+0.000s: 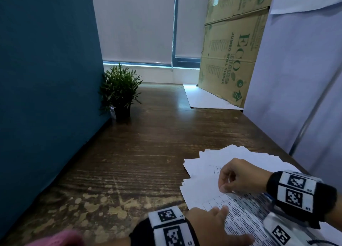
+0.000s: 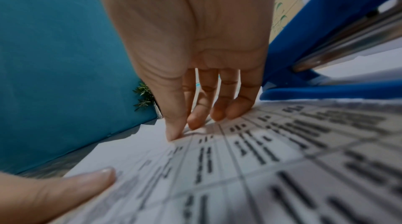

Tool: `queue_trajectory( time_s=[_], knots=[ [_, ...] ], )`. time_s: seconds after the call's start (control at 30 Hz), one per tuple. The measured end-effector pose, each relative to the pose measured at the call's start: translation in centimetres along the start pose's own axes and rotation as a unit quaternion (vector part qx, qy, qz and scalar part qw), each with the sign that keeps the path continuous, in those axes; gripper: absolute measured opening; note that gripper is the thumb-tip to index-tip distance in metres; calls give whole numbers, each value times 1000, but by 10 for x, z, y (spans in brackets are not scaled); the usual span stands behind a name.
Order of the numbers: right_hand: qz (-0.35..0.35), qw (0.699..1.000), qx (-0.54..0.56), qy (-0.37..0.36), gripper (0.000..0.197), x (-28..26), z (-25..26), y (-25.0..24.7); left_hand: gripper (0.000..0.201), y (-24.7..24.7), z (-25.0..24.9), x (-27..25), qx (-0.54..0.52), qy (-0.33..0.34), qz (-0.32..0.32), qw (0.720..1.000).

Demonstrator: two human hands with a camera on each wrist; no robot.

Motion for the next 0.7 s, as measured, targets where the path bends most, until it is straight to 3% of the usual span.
queue_trajectory(
  time_s=[0.23,0.47,0.57,0.7],
  knots=[
    [-3,999,-46,-16,7,-13,6,-6,82,-4,-3,-2,63,-1,3,998],
    [-89,995,-40,14,23,-65,-17,-27,73,5,-6,-15,41,33,-43,998],
    [-100,993,-52,36,21,-77,-28,-28,63,3,-12,-22,134,50,-17,990],
    [-101,991,-81,32,18,-68,-19,-27,59,-5,-20,-25,277,92,21,956]
  ],
)
Point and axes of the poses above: each hand's wrist, its own x-axis towards the middle knuckle, its own y-axis out of the palm, z = x × y, the point moved 1 cm from there along x, towards the middle knuckle, and after that the axes turned 6 degrees about -x, right-handed, at the moved point
